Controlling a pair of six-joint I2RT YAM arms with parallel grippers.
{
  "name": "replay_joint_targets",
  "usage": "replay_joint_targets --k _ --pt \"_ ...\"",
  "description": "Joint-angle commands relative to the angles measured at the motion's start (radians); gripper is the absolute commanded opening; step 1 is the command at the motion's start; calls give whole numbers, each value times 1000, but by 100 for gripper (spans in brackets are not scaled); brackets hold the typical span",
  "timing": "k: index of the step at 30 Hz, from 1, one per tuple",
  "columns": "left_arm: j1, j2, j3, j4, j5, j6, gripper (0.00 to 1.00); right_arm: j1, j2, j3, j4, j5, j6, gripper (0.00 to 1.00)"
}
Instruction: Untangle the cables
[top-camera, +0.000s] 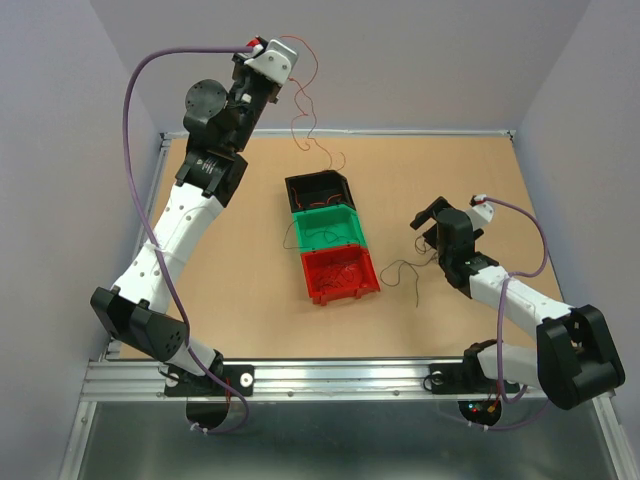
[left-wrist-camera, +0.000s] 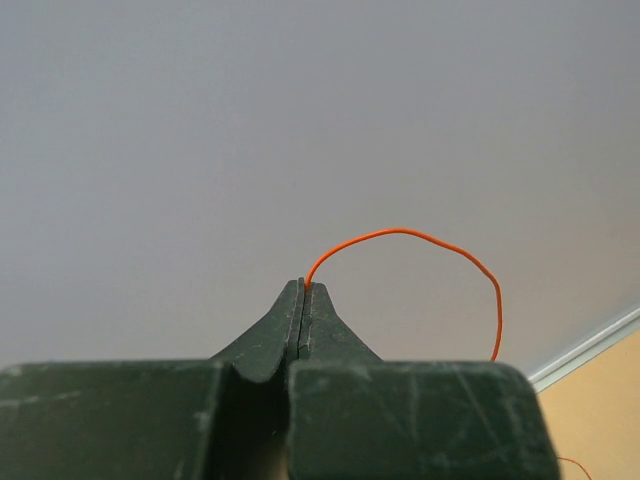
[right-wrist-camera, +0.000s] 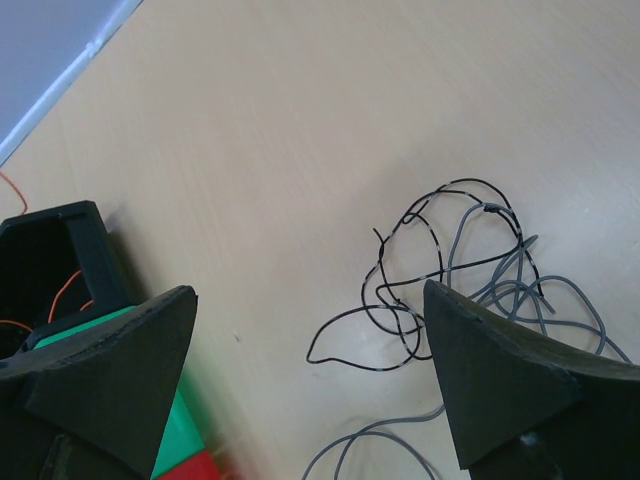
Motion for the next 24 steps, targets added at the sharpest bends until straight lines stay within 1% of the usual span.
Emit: replay_joint_targets --k 1,7,12,19,24 --pt "5 -21 18 84 53 -20 0 -5 -21 -19 47 -11 -21 100" --pt "4 -19 18 74 64 -20 0 -5 -29 -25 60 -19 -25 100" --pt "2 -15 61 61 70 -31 0 -5 -32 -29 66 -23 -28 100" --pt "0 -24 89 49 117 -83 0 -5 -38 -37 75 -34 -30 100" --pt "-21 21 170 -3 125 -74 0 -5 -31 -37 84 -45 -31 100"
